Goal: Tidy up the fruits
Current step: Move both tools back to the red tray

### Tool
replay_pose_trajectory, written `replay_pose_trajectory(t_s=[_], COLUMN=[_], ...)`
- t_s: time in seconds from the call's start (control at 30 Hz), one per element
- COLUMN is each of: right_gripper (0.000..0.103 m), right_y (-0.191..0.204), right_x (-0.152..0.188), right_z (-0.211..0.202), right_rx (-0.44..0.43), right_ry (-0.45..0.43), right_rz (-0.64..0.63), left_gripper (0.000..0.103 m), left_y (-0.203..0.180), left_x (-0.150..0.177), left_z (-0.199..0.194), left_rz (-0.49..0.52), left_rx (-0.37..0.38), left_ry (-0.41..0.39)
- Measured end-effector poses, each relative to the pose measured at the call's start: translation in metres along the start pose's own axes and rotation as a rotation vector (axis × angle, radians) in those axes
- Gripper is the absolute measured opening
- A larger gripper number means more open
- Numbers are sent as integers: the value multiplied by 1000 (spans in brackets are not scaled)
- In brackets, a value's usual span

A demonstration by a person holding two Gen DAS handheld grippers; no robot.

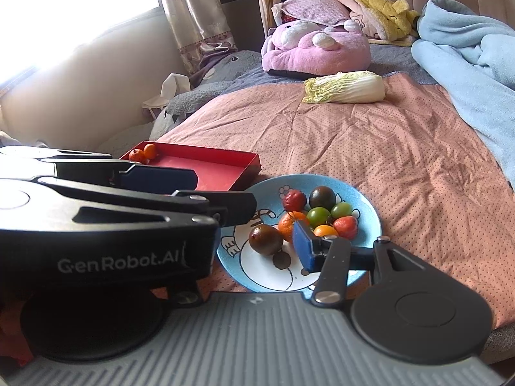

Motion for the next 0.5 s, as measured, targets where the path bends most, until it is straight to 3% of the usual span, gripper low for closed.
replay_pose_trajectory(t_s=[0.17, 0.5], right_gripper=[57, 58], right_y=[0, 9], right_x=[-6, -24], right_z=[6, 38], right_rx=[13, -19], right_ry=[0, 10], right_rz=[10, 11], left_gripper=[53, 53], left_y=[5, 40], left_x=[-5, -14], left_z=[4, 14], left_rz=[0, -30], left_rx=[11, -37], left_ry=[-3, -11])
Point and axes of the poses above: each gripper's, at about its wrist camera, not at the fingertips, and z roughly the way its jaws point, y to its left, x to its underside, the point moved 5 cm from there along z, roughly the way its jaws point, and after that the axes turned 4 degrees about -z, right-handed, at the moved point
